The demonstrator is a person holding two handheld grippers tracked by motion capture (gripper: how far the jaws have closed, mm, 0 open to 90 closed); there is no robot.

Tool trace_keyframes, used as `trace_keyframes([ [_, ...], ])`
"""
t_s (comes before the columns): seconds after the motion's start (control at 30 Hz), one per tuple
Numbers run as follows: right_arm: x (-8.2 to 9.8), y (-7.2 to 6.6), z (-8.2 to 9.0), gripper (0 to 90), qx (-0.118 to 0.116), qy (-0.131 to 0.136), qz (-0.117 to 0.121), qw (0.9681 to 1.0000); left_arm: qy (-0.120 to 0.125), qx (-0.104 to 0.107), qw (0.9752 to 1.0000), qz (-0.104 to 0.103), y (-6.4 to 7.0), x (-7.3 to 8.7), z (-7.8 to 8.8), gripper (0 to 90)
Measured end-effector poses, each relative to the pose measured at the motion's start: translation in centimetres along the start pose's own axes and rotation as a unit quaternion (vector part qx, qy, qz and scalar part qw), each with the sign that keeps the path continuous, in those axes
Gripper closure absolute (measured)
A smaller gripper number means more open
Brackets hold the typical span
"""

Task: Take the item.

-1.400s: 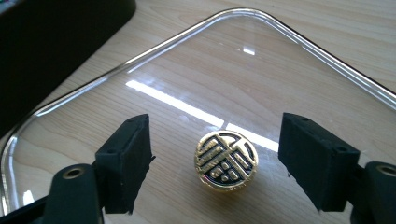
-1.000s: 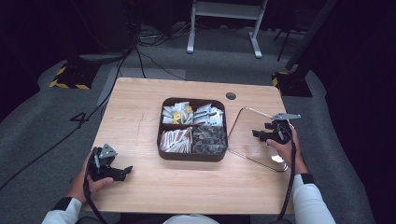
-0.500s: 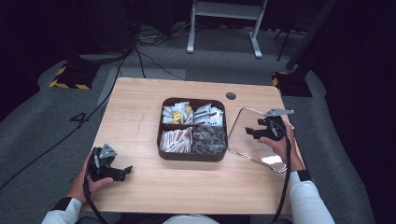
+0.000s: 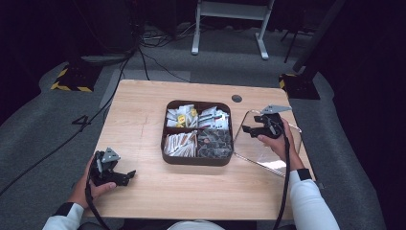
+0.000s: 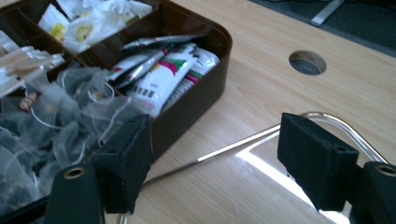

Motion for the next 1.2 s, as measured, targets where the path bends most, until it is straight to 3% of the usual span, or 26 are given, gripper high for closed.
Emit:
trace_keyframes([
  [0.2,-2.2,-1.3,-0.7,29.6,-0.003,0.016,0.014,0.9998,0.002,-0.002,1.0,0.001,0.0,0.0,0.0,0.3],
  [0.33,-3.5,-1.8,-1.1,29.9,-0.01,0.03,0.008,0.9995,0.001,0.0,1.0,0.0,0.0,0.0,0.0,0.3],
  [0.53,-4.9,-2.7,-2.3,29.5,-0.025,0.027,0.019,0.9991,0.001,0.001,1.0,-0.001,0.0,0.0,0.0,0.3],
  [0.87,-6.9,-5.1,-6.0,29.5,-0.039,-0.002,0.038,0.9985,0.003,-0.001,1.0,0.0,0.0,0.0,0.0,0.4],
  [0.97,-6.9,-5.4,-7.5,29.1,-0.033,-0.023,0.036,0.9986,0.0,0.0,1.0,0.0,0.0,0.1,0.0,0.4],
  [1.2,-7.4,-5.6,-10.0,28.2,-0.033,-0.042,0.013,0.9985,0.001,-0.002,1.0,0.001,0.0,0.1,0.1,0.4],
])
Point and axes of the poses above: each handheld gripper's, and its own axes: z roughly backward along the jaws, x roughly out of its underside, y roughly to its right, the point moved 1 cm from there along -z, roughly forward along the jaws
